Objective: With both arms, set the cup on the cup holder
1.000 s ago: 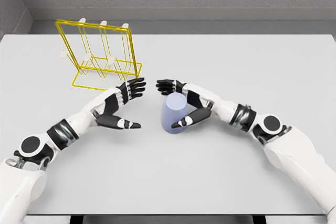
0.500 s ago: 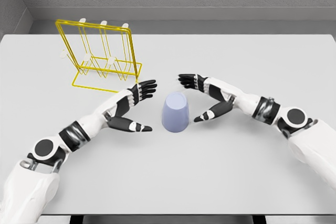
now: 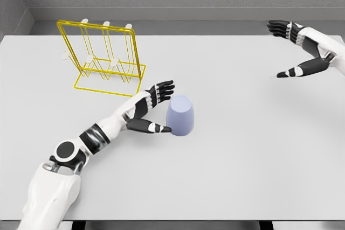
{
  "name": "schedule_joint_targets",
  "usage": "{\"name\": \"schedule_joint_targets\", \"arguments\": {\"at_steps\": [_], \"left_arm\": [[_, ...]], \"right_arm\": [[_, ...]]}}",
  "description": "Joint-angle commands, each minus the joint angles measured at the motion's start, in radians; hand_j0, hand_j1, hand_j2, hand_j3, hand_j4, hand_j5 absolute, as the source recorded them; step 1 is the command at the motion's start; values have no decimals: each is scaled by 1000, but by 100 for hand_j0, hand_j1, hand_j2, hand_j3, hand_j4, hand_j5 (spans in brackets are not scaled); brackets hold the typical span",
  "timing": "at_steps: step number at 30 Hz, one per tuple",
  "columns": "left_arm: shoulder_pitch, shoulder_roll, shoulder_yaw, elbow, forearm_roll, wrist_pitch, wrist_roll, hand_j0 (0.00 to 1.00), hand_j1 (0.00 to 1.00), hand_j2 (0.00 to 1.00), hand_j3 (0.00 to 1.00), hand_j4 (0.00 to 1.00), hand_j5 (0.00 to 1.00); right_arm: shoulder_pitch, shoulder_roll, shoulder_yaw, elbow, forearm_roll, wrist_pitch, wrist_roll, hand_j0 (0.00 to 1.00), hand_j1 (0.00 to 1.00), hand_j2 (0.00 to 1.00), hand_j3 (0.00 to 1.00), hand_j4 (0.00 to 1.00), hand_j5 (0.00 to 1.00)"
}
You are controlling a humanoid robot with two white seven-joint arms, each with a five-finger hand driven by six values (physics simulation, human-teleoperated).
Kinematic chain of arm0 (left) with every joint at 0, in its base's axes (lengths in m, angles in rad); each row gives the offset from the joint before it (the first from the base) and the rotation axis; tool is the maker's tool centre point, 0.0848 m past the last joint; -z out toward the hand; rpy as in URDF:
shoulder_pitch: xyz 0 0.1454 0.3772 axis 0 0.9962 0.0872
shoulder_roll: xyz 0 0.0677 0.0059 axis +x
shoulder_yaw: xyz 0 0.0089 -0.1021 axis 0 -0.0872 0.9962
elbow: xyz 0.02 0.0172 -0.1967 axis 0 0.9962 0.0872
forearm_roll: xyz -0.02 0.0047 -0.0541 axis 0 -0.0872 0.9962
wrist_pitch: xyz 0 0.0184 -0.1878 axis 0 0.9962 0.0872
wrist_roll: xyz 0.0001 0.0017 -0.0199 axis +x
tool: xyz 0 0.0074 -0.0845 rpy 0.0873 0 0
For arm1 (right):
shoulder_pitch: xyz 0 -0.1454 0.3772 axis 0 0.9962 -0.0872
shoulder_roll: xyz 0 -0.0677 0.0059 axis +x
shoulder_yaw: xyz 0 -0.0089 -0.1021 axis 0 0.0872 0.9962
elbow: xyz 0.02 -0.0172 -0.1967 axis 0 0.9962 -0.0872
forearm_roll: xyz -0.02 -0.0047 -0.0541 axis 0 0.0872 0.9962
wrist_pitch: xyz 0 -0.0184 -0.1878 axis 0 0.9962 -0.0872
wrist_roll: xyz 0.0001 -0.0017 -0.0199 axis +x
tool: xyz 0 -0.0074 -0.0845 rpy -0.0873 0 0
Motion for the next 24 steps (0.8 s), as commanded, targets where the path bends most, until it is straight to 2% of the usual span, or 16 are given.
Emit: {"name": "schedule_joint_targets", "arguments": {"at_steps": [1,3,4,5,7,9,11,24], "left_arm": [[0,-4,-2,8,6,0,0,100,100,100,100,100,100],[-2,-6,-25,10,6,-3,0,100,100,100,100,100,100],[-2,-13,-26,10,6,-3,0,100,100,100,100,100,100],[-2,-15,-32,9,6,-3,0,100,100,100,100,100,100],[-2,-21,-32,10,6,-3,0,100,100,100,100,100,100],[-3,-19,-32,10,6,-3,0,100,100,100,100,100,100],[-5,-19,-31,10,6,-1,0,100,100,100,100,100,100],[-14,-35,-45,10,5,-1,0,100,100,100,100,100,100]], "right_arm": [[0,-39,7,0,-4,-1,0,100,100,100,100,100,100],[-14,-36,7,-12,-2,-13,0,100,100,100,100,100,100],[-14,-38,11,-3,19,-121,0,100,100,100,100,100,100],[-14,-44,24,11,59,-121,0,100,100,100,100,100,100],[-20,-46,27,9,225,-121,0,100,100,100,100,100,100],[-28,-47,28,16,229,-121,0,100,100,100,100,100,100],[-29,-61,68,16,237,-121,0,100,100,100,100,100,100],[-80,-46,85,-30,245,-121,0,100,100,100,100,100,100]]}}
